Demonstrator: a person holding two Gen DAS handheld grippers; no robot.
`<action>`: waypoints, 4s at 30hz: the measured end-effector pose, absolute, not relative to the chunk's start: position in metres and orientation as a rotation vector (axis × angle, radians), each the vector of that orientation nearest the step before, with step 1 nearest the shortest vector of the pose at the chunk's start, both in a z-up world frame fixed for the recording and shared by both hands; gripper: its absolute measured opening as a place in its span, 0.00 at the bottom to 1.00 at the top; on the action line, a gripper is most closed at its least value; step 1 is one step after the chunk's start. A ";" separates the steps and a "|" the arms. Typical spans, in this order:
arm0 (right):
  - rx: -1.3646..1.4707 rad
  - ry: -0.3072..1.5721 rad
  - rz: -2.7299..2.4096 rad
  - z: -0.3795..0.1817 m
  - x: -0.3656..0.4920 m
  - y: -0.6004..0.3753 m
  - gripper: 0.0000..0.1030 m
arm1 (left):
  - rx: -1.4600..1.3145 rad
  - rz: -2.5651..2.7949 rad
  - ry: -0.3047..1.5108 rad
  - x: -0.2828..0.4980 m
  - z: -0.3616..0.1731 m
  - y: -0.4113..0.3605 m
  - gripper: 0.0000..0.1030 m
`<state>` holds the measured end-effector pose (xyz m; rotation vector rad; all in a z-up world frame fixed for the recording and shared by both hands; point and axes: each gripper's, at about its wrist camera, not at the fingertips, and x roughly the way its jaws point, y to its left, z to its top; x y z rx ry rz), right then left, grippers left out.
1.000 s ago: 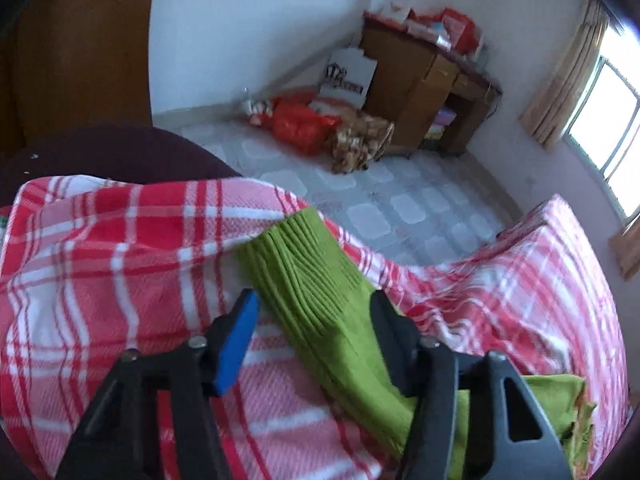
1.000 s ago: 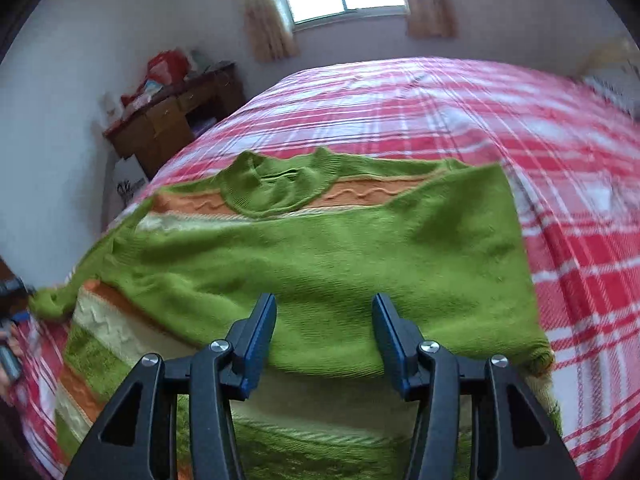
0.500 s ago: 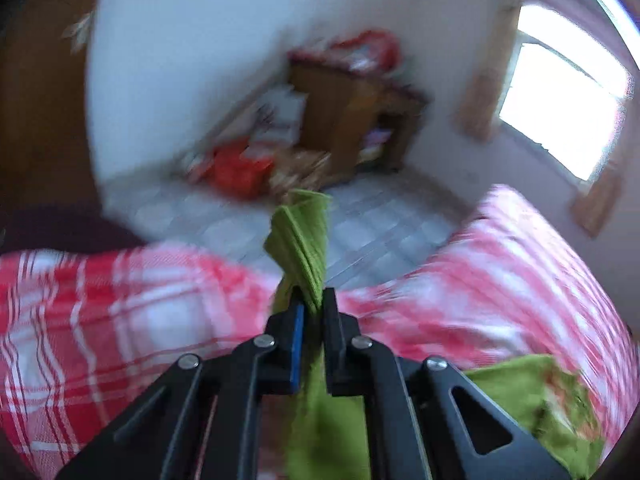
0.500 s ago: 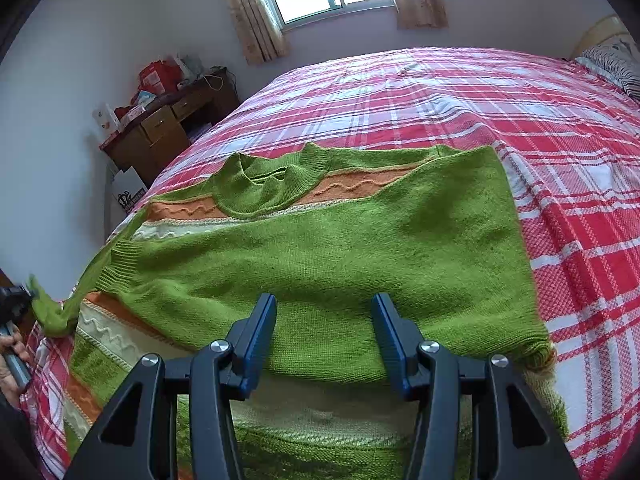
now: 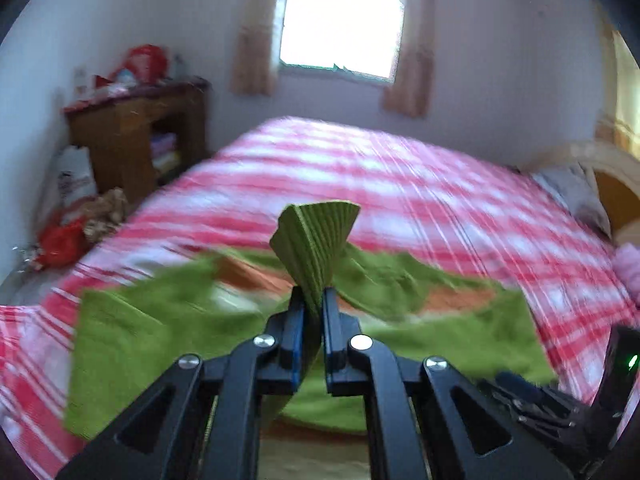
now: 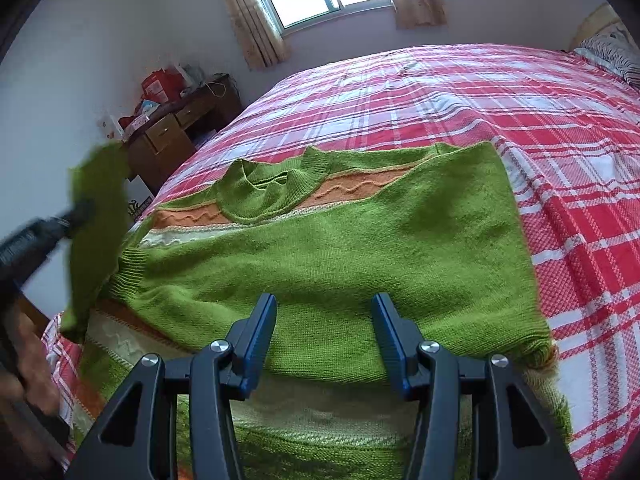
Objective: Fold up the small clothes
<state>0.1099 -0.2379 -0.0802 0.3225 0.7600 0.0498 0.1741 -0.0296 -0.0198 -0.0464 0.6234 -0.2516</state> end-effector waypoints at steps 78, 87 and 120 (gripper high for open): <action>0.143 0.739 -0.131 -0.025 0.056 -0.311 0.22 | -0.280 0.076 0.744 0.092 -0.053 0.115 0.88; -0.011 0.815 -0.024 -0.045 0.092 -0.261 0.23 | -0.116 0.024 0.765 0.144 -0.049 0.067 0.88; 0.036 0.931 0.271 -0.041 -0.147 -0.218 0.68 | 0.047 -0.098 0.788 -0.025 -0.062 0.146 0.99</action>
